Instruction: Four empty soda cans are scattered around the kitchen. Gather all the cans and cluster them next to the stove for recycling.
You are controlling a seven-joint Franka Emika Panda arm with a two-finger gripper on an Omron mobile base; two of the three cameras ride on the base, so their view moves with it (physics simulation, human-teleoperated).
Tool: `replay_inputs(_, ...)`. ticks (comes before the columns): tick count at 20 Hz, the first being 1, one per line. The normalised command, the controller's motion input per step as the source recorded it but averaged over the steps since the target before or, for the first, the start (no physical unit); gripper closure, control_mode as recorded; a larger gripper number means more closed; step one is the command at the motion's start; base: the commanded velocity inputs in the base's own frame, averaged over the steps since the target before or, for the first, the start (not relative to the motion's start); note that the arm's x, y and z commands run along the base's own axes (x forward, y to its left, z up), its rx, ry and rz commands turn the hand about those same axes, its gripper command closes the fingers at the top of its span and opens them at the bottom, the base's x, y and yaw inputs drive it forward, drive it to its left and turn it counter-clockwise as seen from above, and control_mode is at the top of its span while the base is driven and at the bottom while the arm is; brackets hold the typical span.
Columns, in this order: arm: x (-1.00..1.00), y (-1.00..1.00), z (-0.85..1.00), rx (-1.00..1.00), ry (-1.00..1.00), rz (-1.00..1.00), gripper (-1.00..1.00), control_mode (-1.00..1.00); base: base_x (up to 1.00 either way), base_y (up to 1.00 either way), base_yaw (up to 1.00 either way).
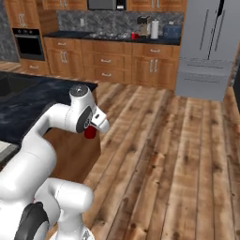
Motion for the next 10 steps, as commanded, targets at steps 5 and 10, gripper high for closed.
replay_inputs(5,0.0,0.0,0.0,0.0,0.0,0.0,1.0,1.0,1.0,-0.3,-0.01)
replay_inputs(10,0.0,0.0,0.0,0.0,0.0,0.0,1.0,1.0,0.96,-0.64,-0.06)
